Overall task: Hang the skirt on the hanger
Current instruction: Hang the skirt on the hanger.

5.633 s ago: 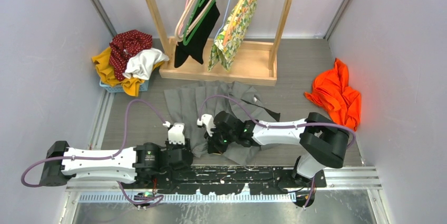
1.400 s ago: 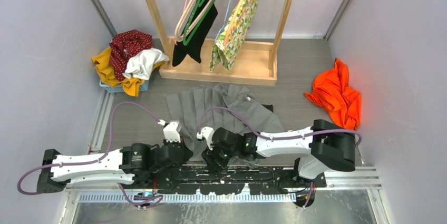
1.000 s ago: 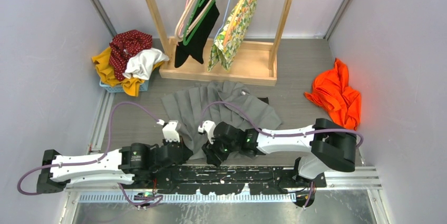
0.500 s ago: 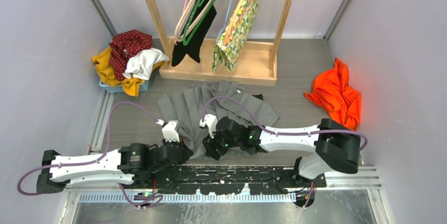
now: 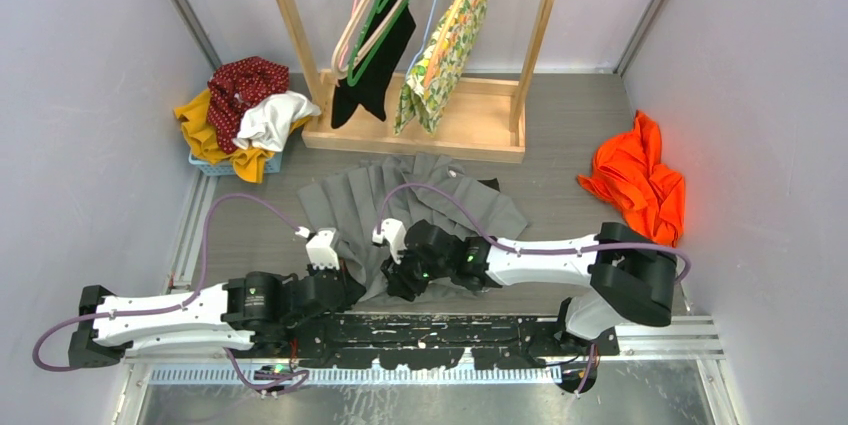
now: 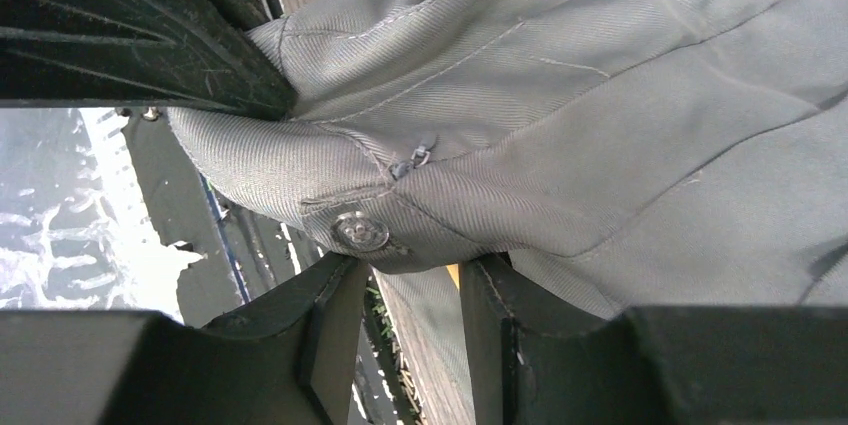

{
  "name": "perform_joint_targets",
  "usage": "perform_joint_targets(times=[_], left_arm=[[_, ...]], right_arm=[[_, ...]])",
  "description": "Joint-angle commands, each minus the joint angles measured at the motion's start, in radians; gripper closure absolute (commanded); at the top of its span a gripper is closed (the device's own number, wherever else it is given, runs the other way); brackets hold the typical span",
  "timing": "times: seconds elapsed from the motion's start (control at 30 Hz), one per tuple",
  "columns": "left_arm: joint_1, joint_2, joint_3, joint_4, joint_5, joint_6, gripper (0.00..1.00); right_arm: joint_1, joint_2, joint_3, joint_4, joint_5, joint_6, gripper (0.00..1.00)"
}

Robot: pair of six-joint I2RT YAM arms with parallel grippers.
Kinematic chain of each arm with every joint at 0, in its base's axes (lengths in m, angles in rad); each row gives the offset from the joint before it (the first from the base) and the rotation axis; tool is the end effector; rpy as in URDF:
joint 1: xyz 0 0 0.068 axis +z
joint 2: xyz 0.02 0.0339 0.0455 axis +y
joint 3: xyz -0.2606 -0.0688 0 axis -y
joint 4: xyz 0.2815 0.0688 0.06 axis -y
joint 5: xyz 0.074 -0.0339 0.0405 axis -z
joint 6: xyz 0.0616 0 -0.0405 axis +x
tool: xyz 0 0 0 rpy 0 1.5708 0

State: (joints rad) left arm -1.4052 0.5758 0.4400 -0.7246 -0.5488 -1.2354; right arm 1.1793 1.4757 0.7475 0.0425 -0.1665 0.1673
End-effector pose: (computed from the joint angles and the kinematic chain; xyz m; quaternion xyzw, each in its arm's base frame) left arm 0.0599 -0.1633 0.1808 -0.0174 0.9072 -0.2613 0.3291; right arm 0.1240 0.3270 0.1450 -0.4676 0.7704 0.3249 0.2868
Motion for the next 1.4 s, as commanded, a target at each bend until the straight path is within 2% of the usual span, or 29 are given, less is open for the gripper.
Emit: perform_joint_targets(times=[0.0,0.17,0.47,0.57,0.73,0.97,1.1,1.37], left_arm=[[0.000,-0.009,0.011,0.003,-0.019,-0.012,1.00],[0.000,-0.012,0.015,-0.003,-0.018,-0.012,1.00],[0.000,-0.027,0.027,-0.024,-0.019,-0.012,1.00],[0.000,-0.032,0.030,-0.033,-0.020,-0.010,1.00],[-0.001,-0.035,0.032,-0.054,-0.012,-0.022,1.00],[0.000,-0.018,0.000,-0.073,0.023,-0.079,1.00],[0.000,0.021,-0.014,-0.061,0.037,-0.100,1.00],[-0.003,0.136,0.001,0.145,0.117,-0.048,1.00]], right_arm=[[-0.003,0.012,0.033,0.027,-0.065,-0.011,0.56],[-0.002,0.058,0.075,0.001,-0.070,-0.028,0.50],[-0.001,0.152,0.147,-0.080,0.021,-0.045,0.53],[-0.001,0.162,0.150,-0.092,0.040,-0.048,0.60],[-0.004,0.145,0.151,-0.120,0.091,-0.049,0.86],[-0.059,0.015,0.111,-0.090,0.053,-0.015,0.96],[-0.086,-0.034,0.090,-0.060,0.047,0.000,0.98],[-0.143,0.040,0.119,-0.055,0.168,0.058,0.99]])
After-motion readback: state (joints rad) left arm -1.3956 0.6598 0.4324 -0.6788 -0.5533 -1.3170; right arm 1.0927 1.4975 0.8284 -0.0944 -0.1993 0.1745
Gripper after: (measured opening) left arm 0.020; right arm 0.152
